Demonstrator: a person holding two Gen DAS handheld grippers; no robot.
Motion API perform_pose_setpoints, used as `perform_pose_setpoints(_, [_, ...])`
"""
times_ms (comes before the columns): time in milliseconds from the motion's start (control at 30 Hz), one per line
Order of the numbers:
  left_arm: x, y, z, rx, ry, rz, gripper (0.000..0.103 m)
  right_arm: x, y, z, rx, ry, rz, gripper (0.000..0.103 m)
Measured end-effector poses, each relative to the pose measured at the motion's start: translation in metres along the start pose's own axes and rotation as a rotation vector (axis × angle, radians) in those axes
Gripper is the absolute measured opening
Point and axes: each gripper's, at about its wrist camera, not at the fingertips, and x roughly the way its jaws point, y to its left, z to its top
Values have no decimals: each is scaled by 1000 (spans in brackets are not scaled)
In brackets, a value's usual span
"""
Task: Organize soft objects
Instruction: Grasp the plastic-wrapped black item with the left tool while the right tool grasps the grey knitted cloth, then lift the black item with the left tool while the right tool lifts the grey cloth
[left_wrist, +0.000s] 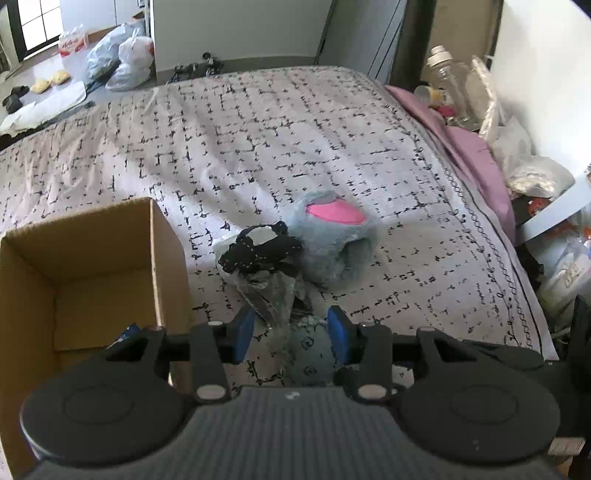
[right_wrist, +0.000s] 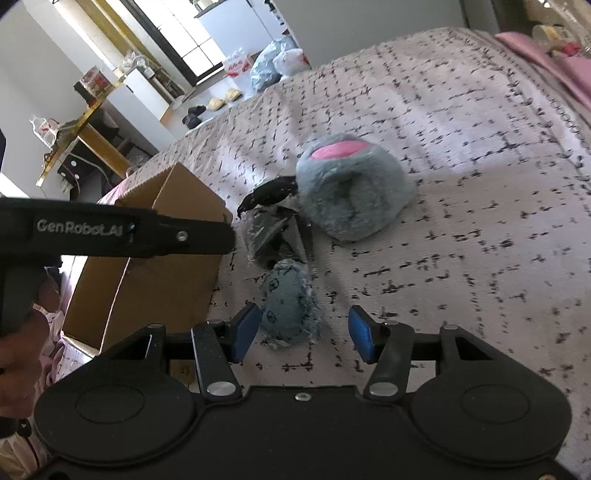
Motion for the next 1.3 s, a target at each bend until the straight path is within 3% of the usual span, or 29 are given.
perform_pose_setpoints(367, [32, -2, 15, -24, 48, 44, 47, 26, 12, 3, -11, 40, 13, 53])
perform_pose_setpoints(400, [33, -4, 16, -34, 54, 44, 47, 27, 12, 3, -13, 39, 15, 44])
perform_pose_setpoints(433, [34, -6, 17, -29, 53, 37, 47, 28, 12, 3, -14, 41, 21, 25])
perform_pose_setpoints(567, [42, -12, 20, -3, 65, 76, 48, 24, 6, 3, -4, 67, 45, 20])
perform_pose_setpoints(700, [53, -12, 21, -20, 80, 105, 49, 11, -2, 0, 3, 68, 34, 19])
perform_pose_setpoints(767, [55, -13, 22, -37, 71, 101, 55, 6, -9, -3, 16, 65, 27, 19])
perform_pose_setpoints(1033, [72, -24, 25, 14, 82, 199, 61, 3, -25, -2, 54, 64, 25, 19])
perform_pose_setpoints(1100, [75, -24, 24, 23, 69, 215, 58, 2, -28, -1, 64, 62, 25, 19])
perform_pose_setpoints(1300, [76, -26, 16, 33, 43, 225, 38, -1, -33, 3, 100, 49, 23, 19])
